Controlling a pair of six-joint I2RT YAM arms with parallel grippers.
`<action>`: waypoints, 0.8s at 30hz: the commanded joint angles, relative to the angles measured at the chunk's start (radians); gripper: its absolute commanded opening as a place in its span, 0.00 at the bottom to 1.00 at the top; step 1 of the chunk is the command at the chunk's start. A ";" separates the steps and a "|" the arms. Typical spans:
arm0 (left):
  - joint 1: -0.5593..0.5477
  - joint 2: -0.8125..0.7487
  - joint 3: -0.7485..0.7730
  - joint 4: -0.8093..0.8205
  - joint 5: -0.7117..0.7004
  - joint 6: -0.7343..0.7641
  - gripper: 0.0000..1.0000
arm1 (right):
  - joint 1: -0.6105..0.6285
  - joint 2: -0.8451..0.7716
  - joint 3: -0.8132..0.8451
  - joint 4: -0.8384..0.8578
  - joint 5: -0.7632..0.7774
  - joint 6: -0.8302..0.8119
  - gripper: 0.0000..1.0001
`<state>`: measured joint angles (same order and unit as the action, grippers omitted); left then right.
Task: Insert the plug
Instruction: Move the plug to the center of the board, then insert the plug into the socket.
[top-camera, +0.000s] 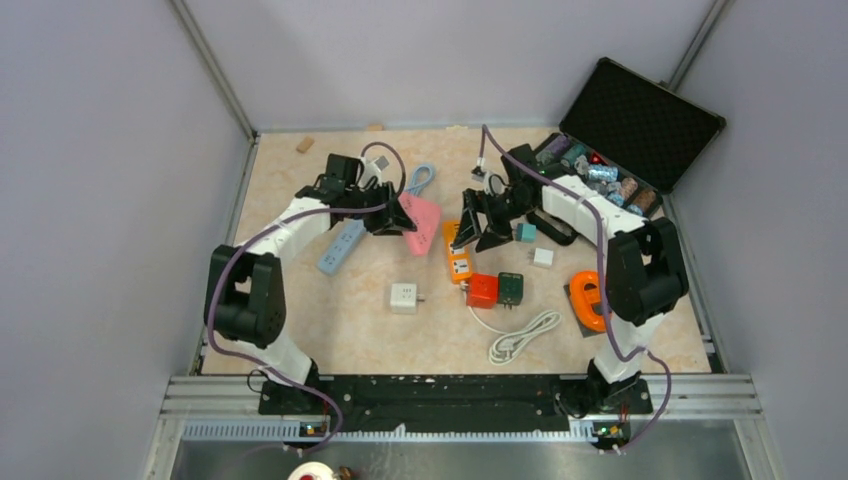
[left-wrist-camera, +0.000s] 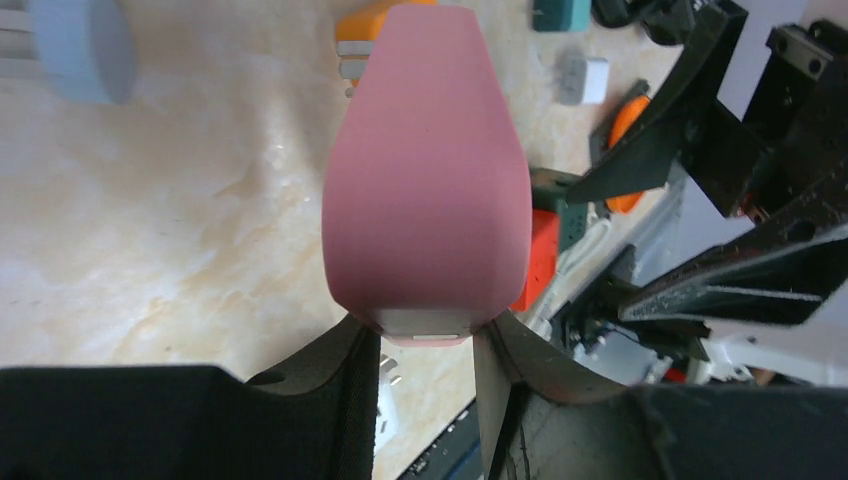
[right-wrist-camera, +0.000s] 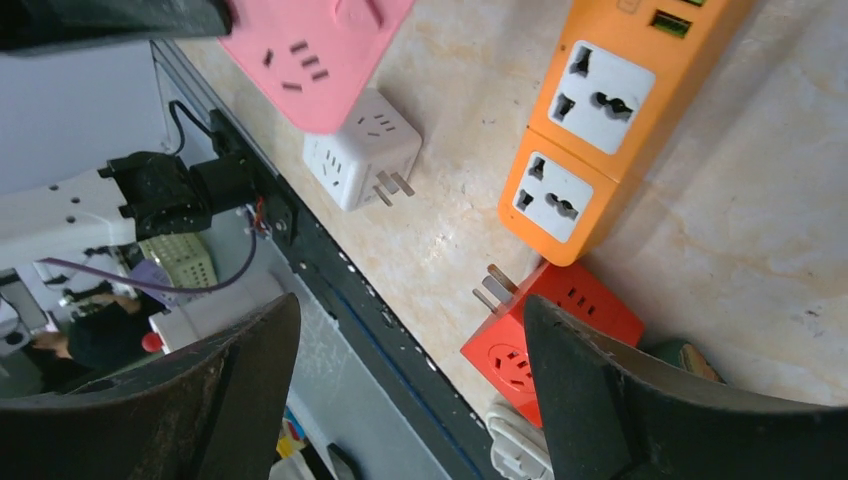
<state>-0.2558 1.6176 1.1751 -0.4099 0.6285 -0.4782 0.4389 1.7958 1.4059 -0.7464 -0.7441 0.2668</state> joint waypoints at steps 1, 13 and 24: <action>0.002 0.063 0.066 0.066 0.268 -0.011 0.00 | -0.037 -0.054 -0.005 0.047 -0.050 0.032 0.80; -0.002 0.244 0.158 -0.212 0.534 0.157 0.00 | -0.087 0.010 0.006 0.054 -0.099 0.078 0.83; -0.003 0.339 0.228 -0.498 0.566 0.373 0.00 | -0.106 0.136 0.078 0.014 -0.103 0.069 0.76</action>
<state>-0.2569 1.9682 1.3563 -0.8139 1.1130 -0.1932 0.3378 1.8942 1.4246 -0.7334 -0.8192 0.3420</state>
